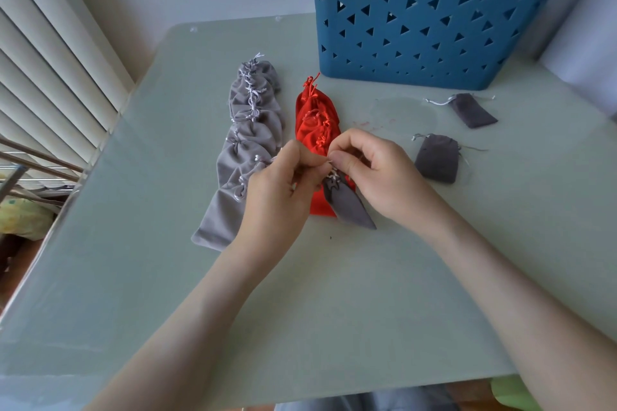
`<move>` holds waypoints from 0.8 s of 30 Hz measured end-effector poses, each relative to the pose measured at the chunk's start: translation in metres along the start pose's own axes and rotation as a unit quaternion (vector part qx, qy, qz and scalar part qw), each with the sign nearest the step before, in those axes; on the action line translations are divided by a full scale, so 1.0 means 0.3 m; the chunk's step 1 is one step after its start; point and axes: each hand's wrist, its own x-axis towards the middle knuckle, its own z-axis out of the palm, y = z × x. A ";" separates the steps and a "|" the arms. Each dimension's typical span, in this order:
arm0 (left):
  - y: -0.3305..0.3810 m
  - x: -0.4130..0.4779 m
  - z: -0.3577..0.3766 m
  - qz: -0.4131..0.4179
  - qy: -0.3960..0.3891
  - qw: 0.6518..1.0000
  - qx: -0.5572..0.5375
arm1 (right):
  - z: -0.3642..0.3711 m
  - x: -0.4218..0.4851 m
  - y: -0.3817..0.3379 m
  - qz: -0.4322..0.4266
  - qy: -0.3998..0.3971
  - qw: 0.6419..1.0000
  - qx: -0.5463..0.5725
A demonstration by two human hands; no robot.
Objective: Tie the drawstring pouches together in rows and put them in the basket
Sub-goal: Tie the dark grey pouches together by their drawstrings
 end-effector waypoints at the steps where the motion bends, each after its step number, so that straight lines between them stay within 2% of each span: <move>1: 0.001 0.001 0.001 -0.009 0.000 1.000 -0.017 | 0.004 0.000 0.003 -0.007 0.007 1.000 -0.014; 7: 0.030 0.011 0.010 -0.111 -0.023 0.976 -0.184 | 0.027 0.004 0.031 -0.102 0.068 0.987 -0.100; 10: 0.034 0.016 0.009 -0.142 -0.052 0.964 -0.219 | 0.030 0.003 0.035 -0.126 0.075 0.982 -0.119; 12: 0.027 0.018 0.004 -0.151 -0.049 0.965 -0.211 | 0.032 0.003 0.031 -0.122 0.070 0.984 -0.109; 16: 0.011 0.017 0.000 -0.145 -0.020 0.975 -0.168 | 0.025 -0.001 0.014 -0.032 0.023 0.999 -0.037; 19: -0.005 0.015 -0.004 -0.121 0.014 0.985 -0.118 | 0.022 0.001 0.016 0.000 -0.020 0.999 -0.037; 24: -0.006 0.009 0.002 -0.089 0.032 0.994 -0.057 | 0.011 0.008 0.022 0.046 -0.029 0.998 0.009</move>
